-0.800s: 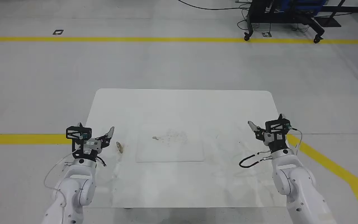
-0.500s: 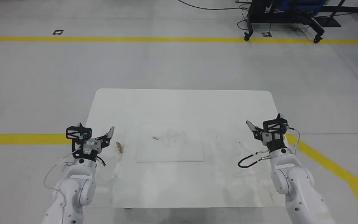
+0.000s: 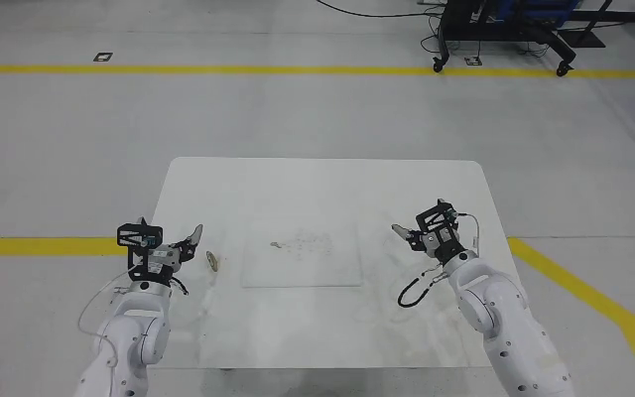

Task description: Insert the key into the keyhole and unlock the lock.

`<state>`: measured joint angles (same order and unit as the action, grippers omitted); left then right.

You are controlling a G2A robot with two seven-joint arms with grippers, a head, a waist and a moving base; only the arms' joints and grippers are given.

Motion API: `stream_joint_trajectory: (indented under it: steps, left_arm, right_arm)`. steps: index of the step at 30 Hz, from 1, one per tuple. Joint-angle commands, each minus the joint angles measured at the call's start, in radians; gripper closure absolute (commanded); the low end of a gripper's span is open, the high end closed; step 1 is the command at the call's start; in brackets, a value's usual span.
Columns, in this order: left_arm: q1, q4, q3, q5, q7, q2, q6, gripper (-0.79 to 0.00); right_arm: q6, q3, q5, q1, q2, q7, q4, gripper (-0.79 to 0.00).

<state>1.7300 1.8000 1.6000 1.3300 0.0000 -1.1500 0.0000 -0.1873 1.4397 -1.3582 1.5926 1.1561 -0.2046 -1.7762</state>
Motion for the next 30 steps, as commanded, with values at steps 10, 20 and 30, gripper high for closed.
stream_joint_trajectory:
  steps: [10,20,30]
  left_arm:
    - [0.0,0.0,0.0,0.0,0.0,0.0,0.0,-0.785]
    - [0.0,0.0,0.0,0.0,0.0,0.0,0.0,-0.785]
    - [0.0,0.0,0.0,0.0,0.0,0.0,0.0,-0.785]
  right_arm:
    - [-0.099,-0.153,-0.092,-0.111,0.011,-0.079,0.002,-0.785]
    - [-0.29,-0.44,-0.028,-0.405,0.068,-0.058,0.251,-0.785]
    - [-0.437,-0.625,0.022,-0.631,0.133,-0.039,0.467,-0.785]
